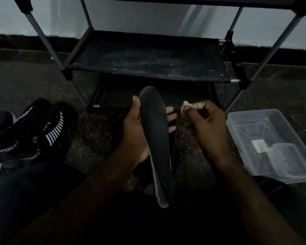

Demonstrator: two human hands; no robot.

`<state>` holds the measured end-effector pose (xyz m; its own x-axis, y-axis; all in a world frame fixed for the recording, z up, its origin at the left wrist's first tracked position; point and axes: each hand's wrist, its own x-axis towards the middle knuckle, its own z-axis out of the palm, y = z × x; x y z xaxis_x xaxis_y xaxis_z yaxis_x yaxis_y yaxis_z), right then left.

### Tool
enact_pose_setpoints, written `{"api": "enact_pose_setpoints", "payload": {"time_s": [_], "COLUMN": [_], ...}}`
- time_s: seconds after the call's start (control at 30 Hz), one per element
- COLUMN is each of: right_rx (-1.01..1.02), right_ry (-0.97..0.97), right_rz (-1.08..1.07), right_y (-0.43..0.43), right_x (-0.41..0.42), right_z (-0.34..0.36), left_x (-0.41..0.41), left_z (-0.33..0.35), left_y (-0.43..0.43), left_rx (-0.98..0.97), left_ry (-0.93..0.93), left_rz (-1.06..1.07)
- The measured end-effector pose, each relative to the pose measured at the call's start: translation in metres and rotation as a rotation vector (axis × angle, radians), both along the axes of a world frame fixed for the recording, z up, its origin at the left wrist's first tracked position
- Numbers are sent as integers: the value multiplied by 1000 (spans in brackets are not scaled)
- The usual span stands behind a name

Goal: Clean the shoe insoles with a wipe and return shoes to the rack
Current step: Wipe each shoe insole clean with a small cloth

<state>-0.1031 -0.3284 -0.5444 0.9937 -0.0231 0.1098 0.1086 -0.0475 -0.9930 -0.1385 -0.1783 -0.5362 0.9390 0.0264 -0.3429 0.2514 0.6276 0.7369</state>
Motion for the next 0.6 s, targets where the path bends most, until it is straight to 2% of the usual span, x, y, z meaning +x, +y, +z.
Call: {"api": "enact_pose_setpoints", "payload": {"time_s": [0.17, 0.33, 0.47, 0.6], "right_rx": [-26, -137, -309, -284], "right_ry": [-55, -111, -191, -210], "right_rz": [22, 121, 205, 274], "right_y": [1, 18, 29, 40], "right_x": [-1, -15, -24, -46], "right_z": [1, -3, -5, -4], "left_x": [1, -1, -3, -2], "left_z": [-1, -3, -4, -1], "left_y": [3, -2, -2, -2], "left_rx": [-23, -3, 57, 70], "left_ry": [10, 9, 20, 52], "left_rz": [-11, 29, 5, 14]}}
